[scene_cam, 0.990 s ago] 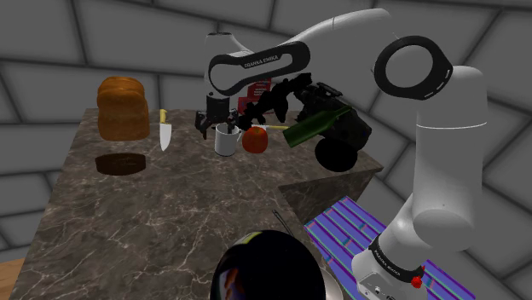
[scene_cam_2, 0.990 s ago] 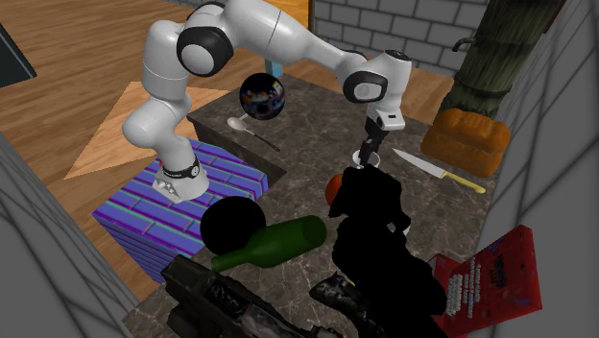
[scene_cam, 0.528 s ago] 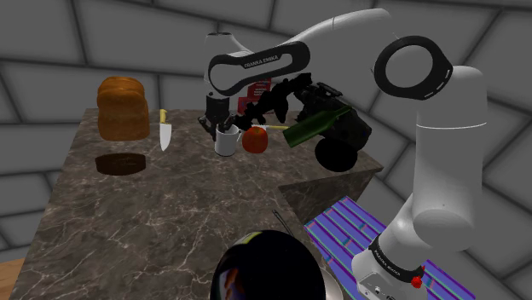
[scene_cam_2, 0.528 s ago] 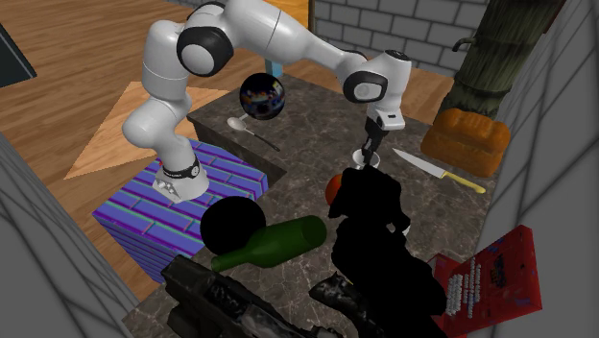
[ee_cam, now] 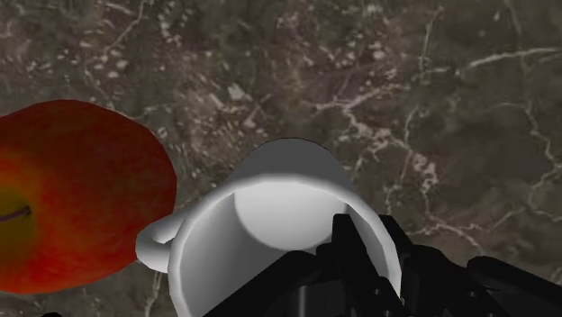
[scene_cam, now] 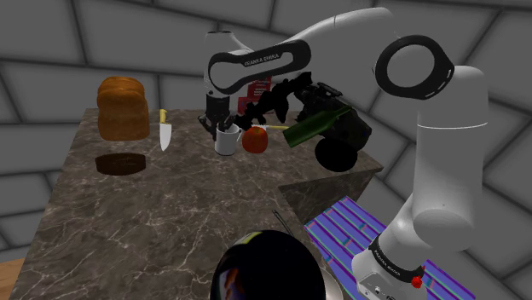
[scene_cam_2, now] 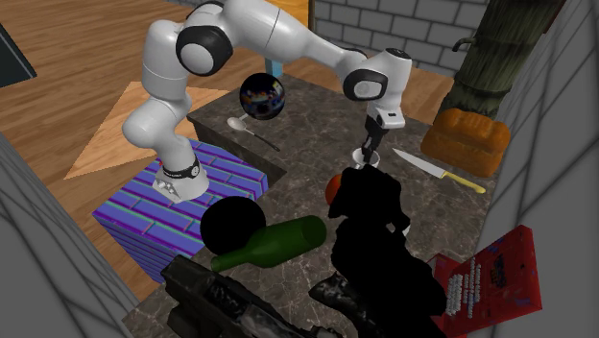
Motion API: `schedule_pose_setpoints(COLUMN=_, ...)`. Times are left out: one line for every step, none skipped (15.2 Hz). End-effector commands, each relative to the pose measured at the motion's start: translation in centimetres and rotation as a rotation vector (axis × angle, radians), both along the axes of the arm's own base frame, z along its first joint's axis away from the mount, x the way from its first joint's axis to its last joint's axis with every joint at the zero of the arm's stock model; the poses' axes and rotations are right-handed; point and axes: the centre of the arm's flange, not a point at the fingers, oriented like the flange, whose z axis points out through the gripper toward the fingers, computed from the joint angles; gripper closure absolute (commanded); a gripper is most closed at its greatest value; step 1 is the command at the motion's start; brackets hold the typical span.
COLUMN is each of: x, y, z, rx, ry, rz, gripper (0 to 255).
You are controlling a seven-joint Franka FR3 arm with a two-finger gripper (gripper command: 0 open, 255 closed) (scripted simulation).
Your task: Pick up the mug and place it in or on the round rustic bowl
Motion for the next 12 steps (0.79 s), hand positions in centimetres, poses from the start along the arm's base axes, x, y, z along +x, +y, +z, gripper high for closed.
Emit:
schedule_pose_setpoints(x=0.1, y=-0.2, z=1.1, rx=-0.001, ry=-0.003, rz=-0.002, gripper=255)
schedule_pose_setpoints(x=0.1, y=-0.2, z=1.6, rx=-0.001, ry=-0.003, rz=-0.002, gripper=255)
schedule_pose_setpoints(x=0.1, y=-0.2, z=2.2, rx=-0.001, ry=-0.003, rz=-0.002, gripper=255)
schedule_pose_setpoints(x=0.1, y=-0.2, z=2.7, rx=-0.001, ry=-0.003, rz=-0.002, gripper=255)
schedule_pose_setpoints(x=0.1, y=-0.2, z=3.2, rx=-0.001, ry=-0.003, rz=-0.002, gripper=255)
schedule_pose_setpoints(x=0.1, y=-0.2, z=3.8, rx=-0.001, ry=-0.003, rz=-0.002, gripper=255)
schedule_pose_setpoints(x=0.1, y=-0.2, z=4.3, rx=-0.001, ry=-0.003, rz=-0.002, gripper=255)
schedule_pose_setpoints(x=0.1, y=-0.2, z=4.8, rx=-0.001, ry=-0.003, rz=-0.002, gripper=255)
schedule_pose_setpoints(x=0.1, y=-0.2, z=5.3, rx=-0.001, ry=-0.003, rz=-0.002, gripper=255)
schedule_pose_setpoints(x=0.1, y=-0.2, z=5.9, rx=-0.001, ry=-0.003, rz=-0.002, gripper=255)
schedule_pose_setpoints(x=0.1, y=-0.2, z=6.4, rx=-0.001, ry=-0.003, rz=-0.002, gripper=255)
schedule_pose_setpoints(x=0.1, y=-0.2, z=6.9, rx=-0.001, ry=-0.003, rz=-0.002, gripper=255)
